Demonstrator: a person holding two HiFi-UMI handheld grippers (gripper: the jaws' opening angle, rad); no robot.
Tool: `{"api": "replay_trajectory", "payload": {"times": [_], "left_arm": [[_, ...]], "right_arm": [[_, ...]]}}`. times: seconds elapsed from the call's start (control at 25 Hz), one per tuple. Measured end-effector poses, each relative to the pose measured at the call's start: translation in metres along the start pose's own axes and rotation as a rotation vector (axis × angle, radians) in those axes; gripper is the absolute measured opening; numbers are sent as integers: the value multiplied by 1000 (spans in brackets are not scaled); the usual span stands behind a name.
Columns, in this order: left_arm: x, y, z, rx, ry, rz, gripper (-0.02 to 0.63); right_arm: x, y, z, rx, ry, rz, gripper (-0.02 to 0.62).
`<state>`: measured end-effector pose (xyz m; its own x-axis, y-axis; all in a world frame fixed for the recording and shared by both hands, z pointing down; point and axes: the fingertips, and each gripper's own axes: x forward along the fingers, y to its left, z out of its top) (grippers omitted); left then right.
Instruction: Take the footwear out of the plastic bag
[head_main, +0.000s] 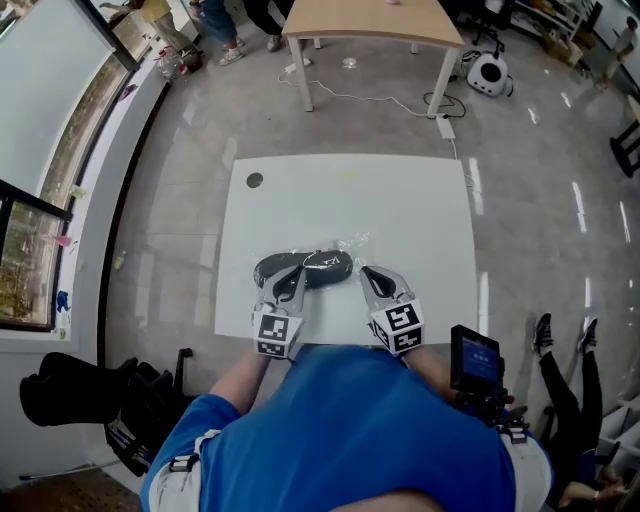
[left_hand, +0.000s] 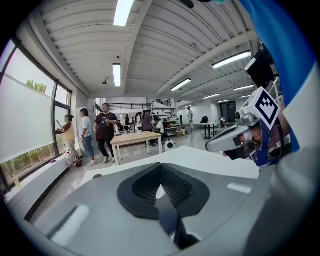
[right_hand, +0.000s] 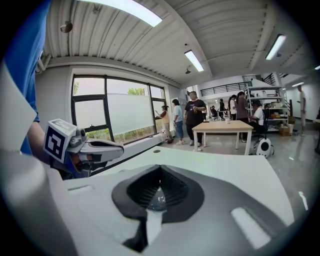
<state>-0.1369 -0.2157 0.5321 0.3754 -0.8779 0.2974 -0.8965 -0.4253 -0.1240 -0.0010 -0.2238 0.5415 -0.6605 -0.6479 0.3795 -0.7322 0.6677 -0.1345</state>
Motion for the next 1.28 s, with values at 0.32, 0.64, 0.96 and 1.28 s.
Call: {"api": "replay_trajectory", "payload": {"times": [0.32, 0.64, 0.96, 1.28], "left_arm": [[23, 18, -28, 102, 140, -174, 8], [46, 19, -84, 329, 485, -544, 236], [60, 38, -160, 553, 927, -934, 482], [63, 25, -171, 636, 1004, -984, 409]], "right_arm": [[16, -6, 0, 39, 14, -18, 3], [25, -5, -17, 81, 51, -47, 3], [35, -9, -21, 92, 90, -79, 3], [15, -35, -40, 136, 138, -130, 3]]}}
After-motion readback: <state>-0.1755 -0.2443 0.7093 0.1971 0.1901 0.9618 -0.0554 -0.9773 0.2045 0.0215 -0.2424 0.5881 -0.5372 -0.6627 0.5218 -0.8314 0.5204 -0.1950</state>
